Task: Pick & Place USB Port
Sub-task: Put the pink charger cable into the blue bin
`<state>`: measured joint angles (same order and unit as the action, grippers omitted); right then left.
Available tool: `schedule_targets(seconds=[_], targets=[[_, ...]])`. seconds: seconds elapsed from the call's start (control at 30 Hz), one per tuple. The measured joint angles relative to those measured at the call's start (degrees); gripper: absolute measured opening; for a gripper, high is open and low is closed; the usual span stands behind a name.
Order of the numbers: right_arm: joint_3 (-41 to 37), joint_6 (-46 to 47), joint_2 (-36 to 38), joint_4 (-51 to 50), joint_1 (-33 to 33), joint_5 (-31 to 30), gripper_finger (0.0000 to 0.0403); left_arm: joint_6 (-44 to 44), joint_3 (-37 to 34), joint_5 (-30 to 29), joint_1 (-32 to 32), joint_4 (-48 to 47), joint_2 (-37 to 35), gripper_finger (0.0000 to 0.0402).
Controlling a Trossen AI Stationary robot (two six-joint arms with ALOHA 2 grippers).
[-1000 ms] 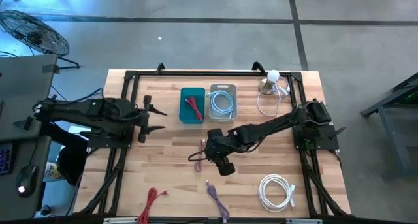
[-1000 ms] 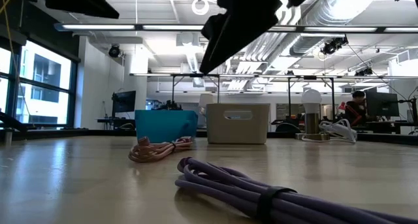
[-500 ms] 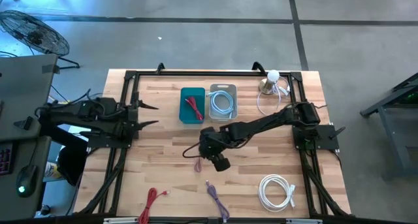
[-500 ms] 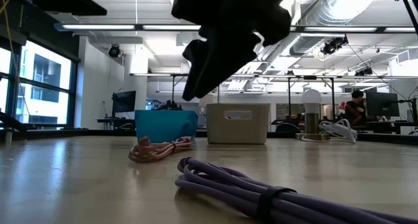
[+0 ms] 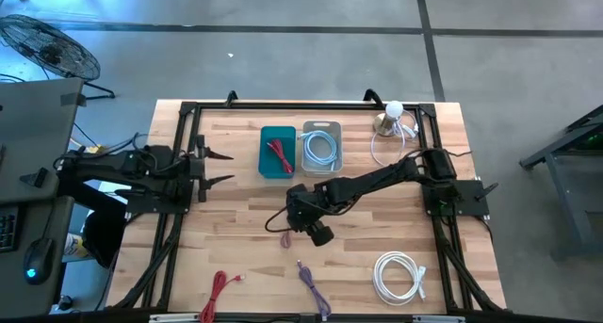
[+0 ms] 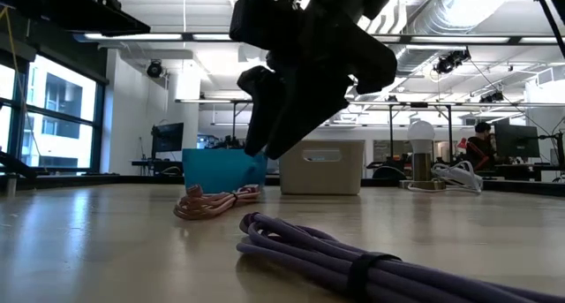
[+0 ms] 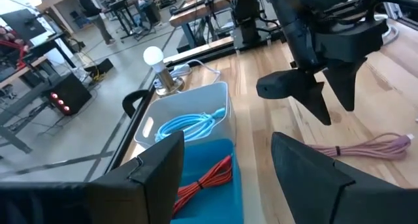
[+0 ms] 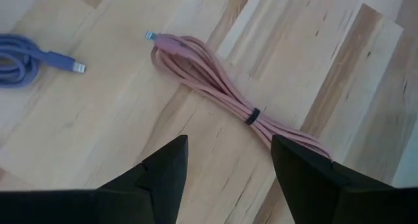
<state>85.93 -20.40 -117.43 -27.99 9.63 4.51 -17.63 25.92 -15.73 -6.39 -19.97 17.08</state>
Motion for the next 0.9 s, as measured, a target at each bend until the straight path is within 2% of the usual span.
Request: schedule_targets(seconds=[0.23, 0.4, 0.53, 0.73, 0.9], targets=[[0.00, 0.24, 0.00, -0.02, -0.33, 0.15, 0.0209, 1.62, -1.58, -0.40, 0.00, 1.29, 0.00, 0.0225], [0.00, 0.41, 0.00, -0.06, 0.85, 0.13, 0.0209, 1.91, -5.36, -0.52, 0.00, 6.97, 0.04, 0.0225], [-0.04, 1.96, 0.39, -0.22, 2.31, -2.73, 0.0209, 4.36, -7.93, -0.93, 0.00, 6.94, 1.35, 0.0225], [-0.04, 3.89, 2.55, -1.47, 4.31, -8.68, 0.0209, 7.15, -9.24, 2.93, 0.00, 8.03, 6.26, 0.0225], [-0.05, 5.68, 5.52, -4.10, 6.15, -12.05, 0.0211, 10.71, -9.24, 3.79, 0.00, 16.36, 13.89, 0.0225]])
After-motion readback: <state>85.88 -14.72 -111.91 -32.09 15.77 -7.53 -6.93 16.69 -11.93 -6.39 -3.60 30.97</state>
